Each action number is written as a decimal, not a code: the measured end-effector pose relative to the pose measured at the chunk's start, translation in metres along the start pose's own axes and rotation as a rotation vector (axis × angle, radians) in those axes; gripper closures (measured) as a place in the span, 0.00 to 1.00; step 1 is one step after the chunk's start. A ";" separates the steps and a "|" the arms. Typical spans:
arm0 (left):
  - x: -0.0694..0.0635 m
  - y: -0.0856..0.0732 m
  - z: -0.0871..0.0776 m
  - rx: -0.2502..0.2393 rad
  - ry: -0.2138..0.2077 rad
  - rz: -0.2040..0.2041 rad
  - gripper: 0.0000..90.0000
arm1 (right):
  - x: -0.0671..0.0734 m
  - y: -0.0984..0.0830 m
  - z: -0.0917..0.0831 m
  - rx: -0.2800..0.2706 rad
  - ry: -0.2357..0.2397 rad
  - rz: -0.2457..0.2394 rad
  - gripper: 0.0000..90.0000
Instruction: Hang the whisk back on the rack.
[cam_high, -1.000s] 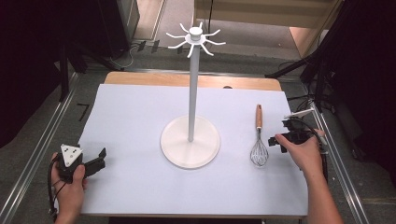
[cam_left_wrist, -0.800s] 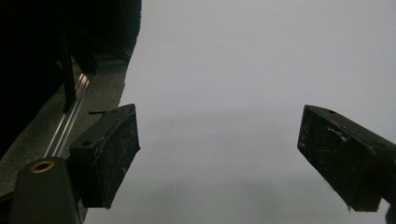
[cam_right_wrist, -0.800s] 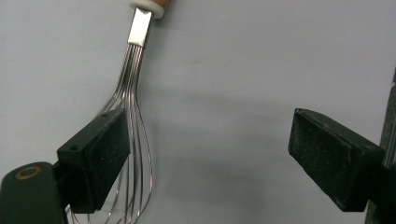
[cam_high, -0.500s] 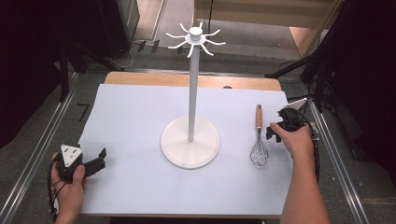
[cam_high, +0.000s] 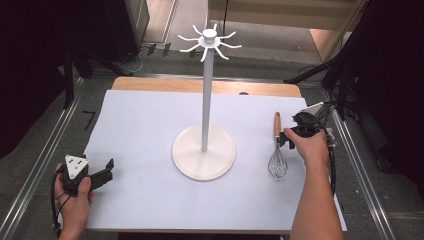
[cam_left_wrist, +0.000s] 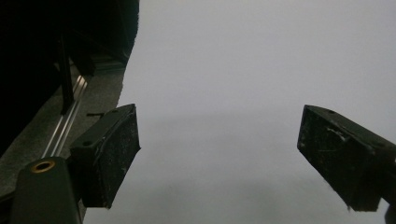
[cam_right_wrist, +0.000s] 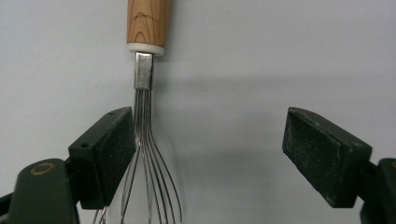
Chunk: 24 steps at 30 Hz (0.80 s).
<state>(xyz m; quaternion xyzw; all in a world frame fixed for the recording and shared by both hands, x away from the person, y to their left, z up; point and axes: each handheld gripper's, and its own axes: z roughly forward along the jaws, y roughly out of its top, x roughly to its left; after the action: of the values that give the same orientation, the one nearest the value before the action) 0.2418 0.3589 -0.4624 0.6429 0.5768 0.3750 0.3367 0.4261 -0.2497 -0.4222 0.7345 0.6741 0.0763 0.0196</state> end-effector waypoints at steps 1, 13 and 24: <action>0.000 0.000 0.000 0.000 0.000 0.000 0.15 | 0.001 0.000 0.000 -0.002 -0.001 0.000 0.22; 0.000 0.000 0.000 0.001 -0.002 0.004 0.15 | 0.013 0.003 0.001 -0.002 0.028 0.005 0.39; 0.000 0.000 0.000 0.005 -0.003 0.003 0.15 | 0.023 0.005 0.011 0.045 0.061 0.001 0.61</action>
<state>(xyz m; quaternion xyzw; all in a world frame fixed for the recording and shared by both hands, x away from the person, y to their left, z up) 0.2419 0.3589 -0.4622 0.6452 0.5764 0.3730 0.3353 0.4342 -0.2261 -0.4301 0.7324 0.6755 0.0835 -0.0172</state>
